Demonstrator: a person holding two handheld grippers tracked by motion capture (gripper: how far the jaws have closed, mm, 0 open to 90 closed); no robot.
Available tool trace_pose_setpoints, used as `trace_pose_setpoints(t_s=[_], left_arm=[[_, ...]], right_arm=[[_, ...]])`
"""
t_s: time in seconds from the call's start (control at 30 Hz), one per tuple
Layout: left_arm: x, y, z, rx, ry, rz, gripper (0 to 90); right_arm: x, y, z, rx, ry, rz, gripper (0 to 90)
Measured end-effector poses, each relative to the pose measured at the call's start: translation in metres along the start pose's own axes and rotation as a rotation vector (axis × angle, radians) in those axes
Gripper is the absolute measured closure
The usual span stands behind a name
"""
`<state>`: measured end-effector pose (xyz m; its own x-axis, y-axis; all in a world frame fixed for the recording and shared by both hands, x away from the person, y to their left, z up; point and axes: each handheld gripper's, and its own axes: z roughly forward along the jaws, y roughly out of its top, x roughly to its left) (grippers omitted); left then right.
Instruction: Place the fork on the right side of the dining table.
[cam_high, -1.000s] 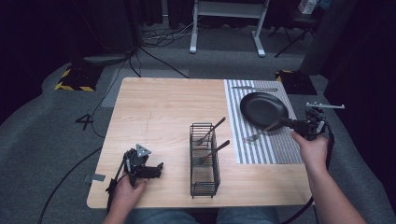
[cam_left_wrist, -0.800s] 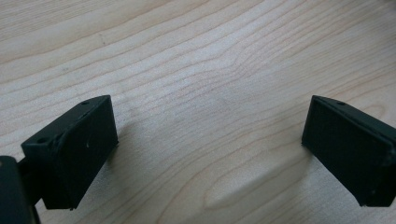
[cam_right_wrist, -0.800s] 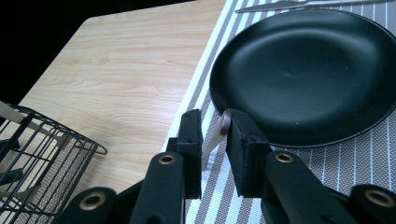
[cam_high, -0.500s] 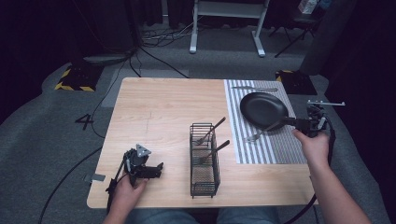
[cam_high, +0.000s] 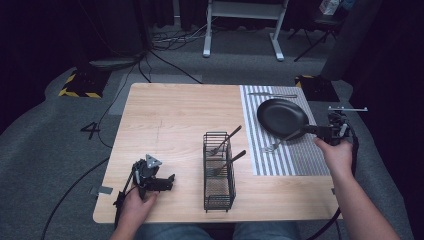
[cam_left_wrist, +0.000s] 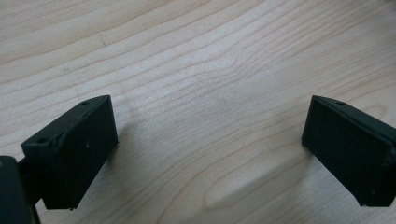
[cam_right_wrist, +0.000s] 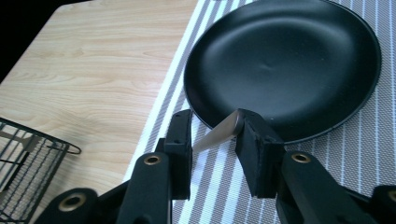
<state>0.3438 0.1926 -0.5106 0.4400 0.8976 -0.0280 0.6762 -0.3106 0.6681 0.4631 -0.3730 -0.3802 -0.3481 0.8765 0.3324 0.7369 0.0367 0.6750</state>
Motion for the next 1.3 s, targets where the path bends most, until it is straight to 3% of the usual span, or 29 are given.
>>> trace_pose_setpoints(t_s=[0.37, 0.73, 1.3], left_arm=[[0.000, 0.001, 0.001, -0.001, 0.003, -0.008, 3.5], [0.000, 0.001, 0.001, 0.000, 0.003, -0.008, 3.5], [-0.001, 0.001, 0.001, -0.001, 0.002, -0.010, 3.5]], right_arm=[[-0.022, -0.008, 0.005, 0.032, -0.027, 0.043, 63.7], [-0.030, -0.015, 0.011, 0.075, -0.088, 0.038, 61.7], [-0.048, -0.025, 0.021, 0.113, -0.125, 0.065, 61.0]])
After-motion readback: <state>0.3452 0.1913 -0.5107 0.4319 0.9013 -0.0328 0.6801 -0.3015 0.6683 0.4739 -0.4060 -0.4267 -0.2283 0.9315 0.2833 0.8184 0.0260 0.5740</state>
